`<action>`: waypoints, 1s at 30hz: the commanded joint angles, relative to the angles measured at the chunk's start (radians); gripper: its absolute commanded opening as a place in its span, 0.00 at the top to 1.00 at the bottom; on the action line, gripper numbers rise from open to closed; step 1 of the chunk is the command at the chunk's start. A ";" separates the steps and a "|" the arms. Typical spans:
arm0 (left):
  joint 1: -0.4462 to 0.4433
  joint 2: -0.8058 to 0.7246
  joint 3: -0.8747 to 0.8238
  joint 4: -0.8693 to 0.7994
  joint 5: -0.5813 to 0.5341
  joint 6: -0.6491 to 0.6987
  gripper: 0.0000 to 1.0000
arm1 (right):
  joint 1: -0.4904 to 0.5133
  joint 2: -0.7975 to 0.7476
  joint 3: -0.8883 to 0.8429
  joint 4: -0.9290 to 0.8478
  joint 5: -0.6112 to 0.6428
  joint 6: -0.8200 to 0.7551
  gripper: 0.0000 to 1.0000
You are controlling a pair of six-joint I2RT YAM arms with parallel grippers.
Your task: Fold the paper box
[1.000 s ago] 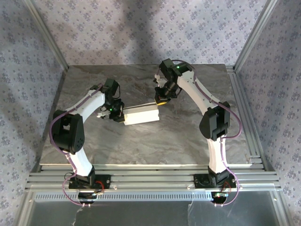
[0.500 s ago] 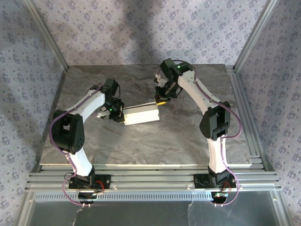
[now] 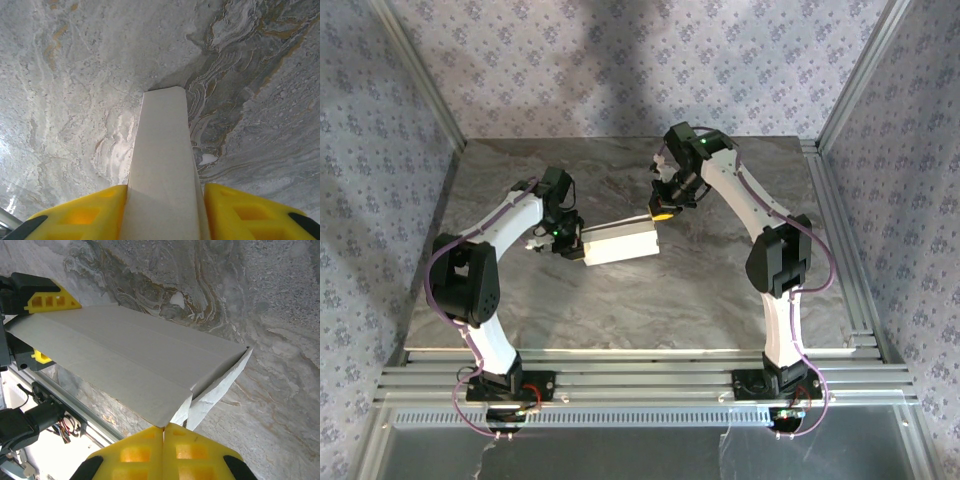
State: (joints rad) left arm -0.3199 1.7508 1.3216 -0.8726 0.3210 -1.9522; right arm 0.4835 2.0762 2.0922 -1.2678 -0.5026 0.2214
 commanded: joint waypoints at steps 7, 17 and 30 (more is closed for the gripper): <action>-0.018 0.023 0.029 -0.032 0.026 0.024 0.58 | 0.008 -0.006 0.005 0.027 -0.108 0.022 1.00; -0.015 0.019 0.026 -0.030 0.026 0.024 0.58 | 0.023 -0.018 -0.055 0.021 -0.052 -0.032 1.00; -0.016 0.015 0.018 -0.034 0.012 0.024 0.60 | 0.039 -0.186 -0.346 0.225 0.038 -0.209 1.00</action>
State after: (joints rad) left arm -0.3218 1.7550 1.3293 -0.8848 0.3214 -1.9339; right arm 0.5045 1.9343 1.7889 -1.1057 -0.4786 0.0772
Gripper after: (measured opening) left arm 0.404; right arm 0.052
